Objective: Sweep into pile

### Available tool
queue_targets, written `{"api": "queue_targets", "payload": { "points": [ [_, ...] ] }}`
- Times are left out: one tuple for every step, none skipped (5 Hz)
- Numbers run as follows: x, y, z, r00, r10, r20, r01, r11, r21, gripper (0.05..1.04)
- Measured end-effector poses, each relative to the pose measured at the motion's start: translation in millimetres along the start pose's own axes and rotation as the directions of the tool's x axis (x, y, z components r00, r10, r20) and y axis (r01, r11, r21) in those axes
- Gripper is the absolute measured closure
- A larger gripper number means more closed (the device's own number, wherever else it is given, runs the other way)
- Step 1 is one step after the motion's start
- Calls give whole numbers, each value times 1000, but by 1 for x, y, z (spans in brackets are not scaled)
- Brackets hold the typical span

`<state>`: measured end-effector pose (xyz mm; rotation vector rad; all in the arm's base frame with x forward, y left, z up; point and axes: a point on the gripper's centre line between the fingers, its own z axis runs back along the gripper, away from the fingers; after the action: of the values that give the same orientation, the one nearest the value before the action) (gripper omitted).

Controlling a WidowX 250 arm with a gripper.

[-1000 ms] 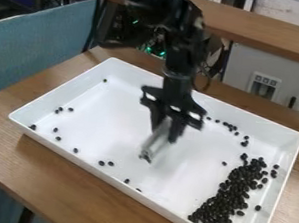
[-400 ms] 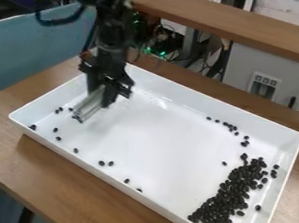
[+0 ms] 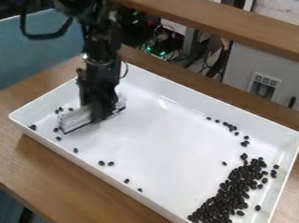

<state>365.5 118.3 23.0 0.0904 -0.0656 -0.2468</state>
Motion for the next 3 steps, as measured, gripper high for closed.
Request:
{"api": "queue_targets", "payload": {
  "points": [
    [-11, -3, 0, 999, -42, 11, 42, 999, -10, 692],
    [-12, -8, -3, 998, -65, 23, 66, 997, -32, 692],
    [-18, -23, -3, 999, -24, 37, 26, 999, -37, 692]
  ]
}}
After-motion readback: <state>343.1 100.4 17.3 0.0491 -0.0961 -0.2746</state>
